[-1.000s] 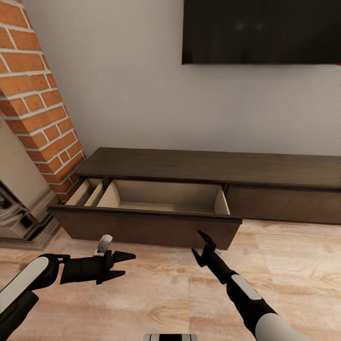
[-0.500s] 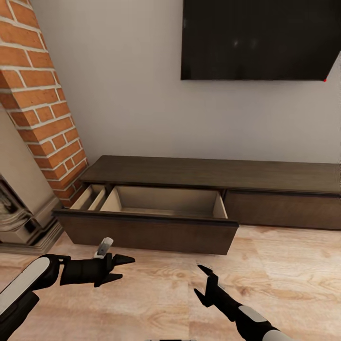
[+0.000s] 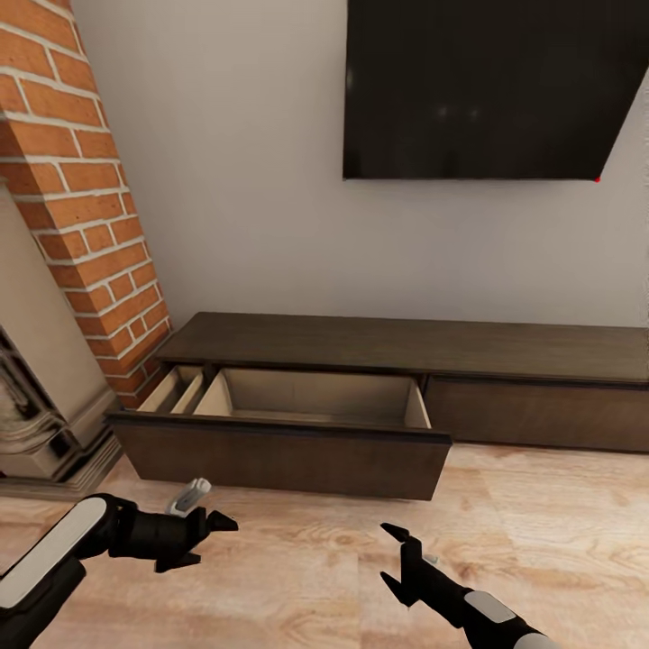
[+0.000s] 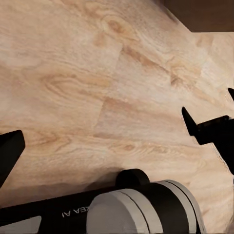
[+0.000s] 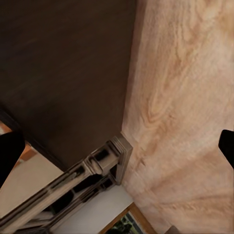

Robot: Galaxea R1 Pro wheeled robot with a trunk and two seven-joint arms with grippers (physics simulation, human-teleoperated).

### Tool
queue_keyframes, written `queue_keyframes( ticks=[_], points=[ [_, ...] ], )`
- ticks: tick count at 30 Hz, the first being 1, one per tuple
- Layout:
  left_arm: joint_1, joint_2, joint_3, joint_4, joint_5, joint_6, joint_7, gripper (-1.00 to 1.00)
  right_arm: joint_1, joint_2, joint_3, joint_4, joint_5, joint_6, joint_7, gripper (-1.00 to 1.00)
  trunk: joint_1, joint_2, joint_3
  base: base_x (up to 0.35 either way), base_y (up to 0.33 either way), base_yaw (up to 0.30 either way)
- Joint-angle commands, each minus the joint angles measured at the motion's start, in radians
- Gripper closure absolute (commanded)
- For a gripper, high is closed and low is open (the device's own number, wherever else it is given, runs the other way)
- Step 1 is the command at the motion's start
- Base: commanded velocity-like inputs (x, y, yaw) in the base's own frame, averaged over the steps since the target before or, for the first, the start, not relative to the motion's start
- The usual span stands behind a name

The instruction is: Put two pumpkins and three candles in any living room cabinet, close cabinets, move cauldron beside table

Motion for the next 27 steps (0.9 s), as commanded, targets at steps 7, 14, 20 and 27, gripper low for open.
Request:
queue_keyframes(
  ticks=[7,14,20,27],
  points=[
    [-0.005,-0.007,0.009,0.012,-0.072,-0.003,0.017,-1.00,-0.001,-0.002,0.009,0.001,-0.005,0.003,0.003,-1.00,-0.003,0.001,0.026,0.000,0.000,0.000],
    [-0.003,-0.010,0.011,0.010,-0.080,-0.004,0.018,-1.00,-0.001,-0.002,0.009,0.019,-0.005,-0.002,0.003,-1.00,-0.013,0.016,0.052,-0.151,0.032,0.000],
    [-0.002,-0.015,0.012,-0.004,-0.124,-0.004,0.019,-1.00,-0.001,-0.002,0.010,0.030,-0.003,-0.008,-0.003,-1.00,-0.036,0.058,0.071,-0.152,0.024,0.000],
    [-0.003,-0.030,0.010,-0.014,-0.140,-0.005,0.020,-1.00,-0.001,-0.001,0.010,0.031,0.049,-0.010,-0.009,-1.00,-0.055,0.093,0.086,-0.014,0.002,0.000]
  ],
)
